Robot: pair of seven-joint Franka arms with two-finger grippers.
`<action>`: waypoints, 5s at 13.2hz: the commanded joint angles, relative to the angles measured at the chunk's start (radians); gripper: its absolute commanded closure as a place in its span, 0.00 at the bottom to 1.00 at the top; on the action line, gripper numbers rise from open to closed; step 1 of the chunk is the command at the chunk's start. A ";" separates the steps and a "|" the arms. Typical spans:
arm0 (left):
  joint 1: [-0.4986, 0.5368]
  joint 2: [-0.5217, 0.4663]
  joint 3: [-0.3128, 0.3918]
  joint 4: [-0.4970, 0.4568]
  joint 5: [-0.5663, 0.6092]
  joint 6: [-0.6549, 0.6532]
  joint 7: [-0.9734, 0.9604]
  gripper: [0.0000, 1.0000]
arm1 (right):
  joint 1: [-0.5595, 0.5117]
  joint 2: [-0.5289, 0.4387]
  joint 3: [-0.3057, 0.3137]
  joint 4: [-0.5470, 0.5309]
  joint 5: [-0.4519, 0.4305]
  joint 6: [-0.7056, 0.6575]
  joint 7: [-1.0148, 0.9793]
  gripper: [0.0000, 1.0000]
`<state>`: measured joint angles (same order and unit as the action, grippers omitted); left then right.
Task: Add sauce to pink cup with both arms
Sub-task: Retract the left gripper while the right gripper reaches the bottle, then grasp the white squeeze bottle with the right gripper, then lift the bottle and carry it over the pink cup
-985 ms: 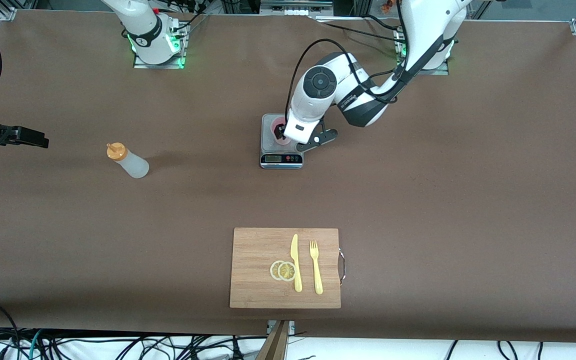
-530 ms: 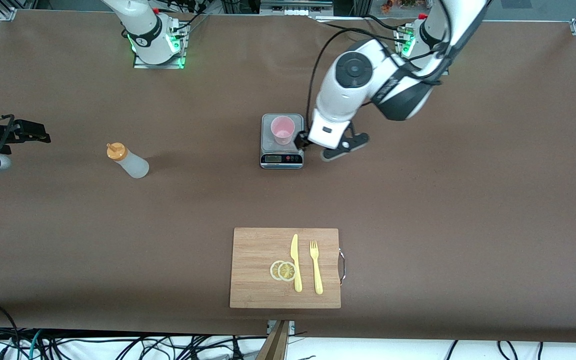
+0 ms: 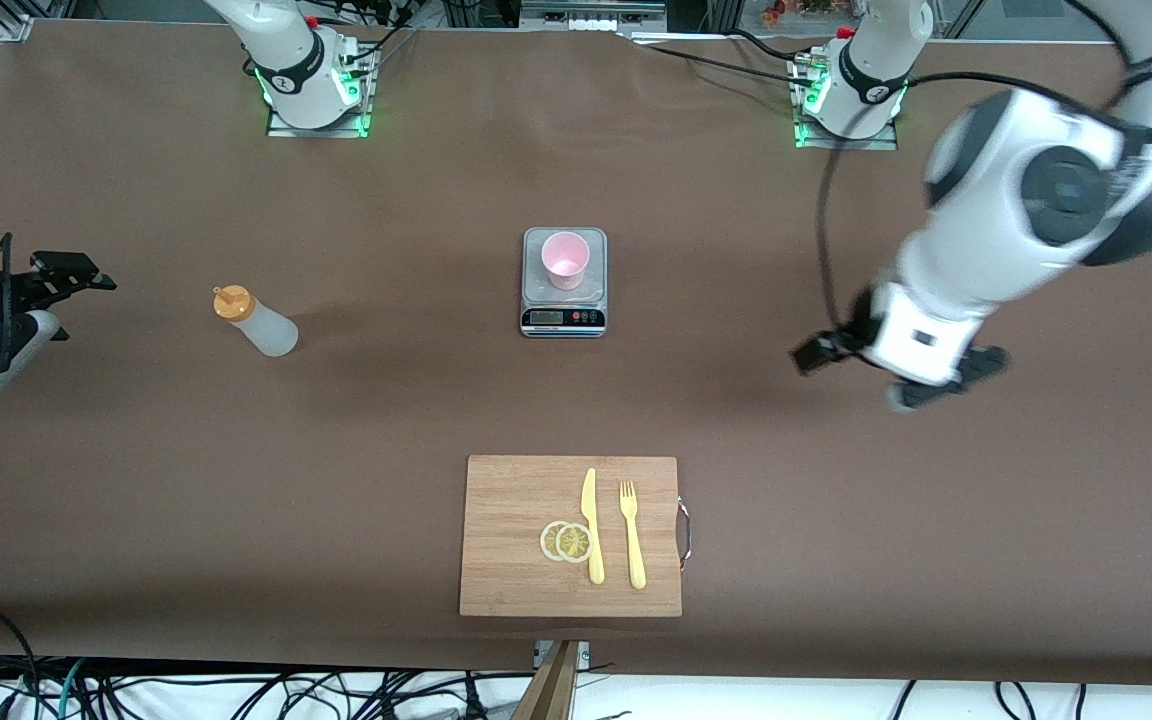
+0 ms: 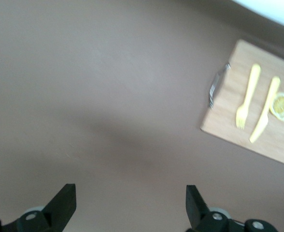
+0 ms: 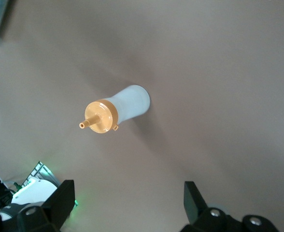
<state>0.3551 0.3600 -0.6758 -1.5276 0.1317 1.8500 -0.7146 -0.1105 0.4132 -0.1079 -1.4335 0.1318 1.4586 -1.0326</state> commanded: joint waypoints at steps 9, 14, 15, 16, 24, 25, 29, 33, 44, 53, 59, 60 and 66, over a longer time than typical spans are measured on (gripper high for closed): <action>0.311 -0.013 -0.008 0.037 -0.018 -0.070 0.441 0.00 | -0.129 0.062 0.005 -0.263 0.454 0.083 -0.651 0.00; 0.095 -0.143 0.305 -0.005 -0.105 -0.139 0.563 0.00 | -0.204 0.070 0.004 -0.392 0.517 0.095 -0.926 0.00; 0.024 -0.180 0.379 -0.025 -0.121 -0.155 0.563 0.00 | -0.218 0.088 0.005 -0.409 0.541 0.107 -0.998 0.00; -0.043 -0.209 0.445 -0.029 -0.124 -0.185 0.563 0.00 | -0.228 0.117 0.004 -0.413 0.581 0.108 -1.085 0.00; -0.263 -0.394 0.641 -0.132 -0.139 -0.316 0.593 0.00 | -0.222 0.268 0.013 -0.417 0.815 0.095 -1.443 0.00; -0.262 -0.394 0.636 -0.140 -0.141 -0.307 0.593 0.00 | -0.219 0.277 0.017 -0.417 0.827 0.097 -1.457 0.00; -0.257 -0.382 0.636 -0.131 -0.178 -0.305 0.592 0.00 | -0.201 0.314 0.043 -0.417 0.870 0.095 -1.515 0.01; -0.255 -0.371 0.636 -0.129 -0.178 -0.307 0.592 0.00 | -0.178 0.312 0.047 -0.413 0.864 0.091 -1.515 0.77; -0.254 -0.345 0.633 -0.123 -0.162 -0.319 0.570 0.00 | 0.012 0.084 0.045 -0.378 0.726 0.221 -1.238 1.00; -0.252 -0.343 0.636 -0.129 -0.161 -0.322 0.563 0.00 | 0.348 -0.013 0.050 -0.363 0.404 0.452 -0.689 1.00; -0.252 -0.345 0.636 -0.134 -0.161 -0.324 0.563 0.00 | 0.520 -0.034 0.051 -0.344 0.186 0.482 -0.394 1.00; -0.252 -0.345 0.636 -0.134 -0.161 -0.325 0.563 0.00 | 0.557 -0.036 0.051 -0.334 0.146 0.483 -0.356 1.00; -0.252 -0.343 0.636 -0.137 -0.162 -0.327 0.563 0.00 | 0.725 -0.028 0.053 -0.305 -0.043 0.483 -0.066 1.00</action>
<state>0.1030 0.0227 -0.0418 -1.6569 -0.0228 1.5299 -0.1508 0.5852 0.3976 -0.0489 -1.7400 0.1328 1.9458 -1.1500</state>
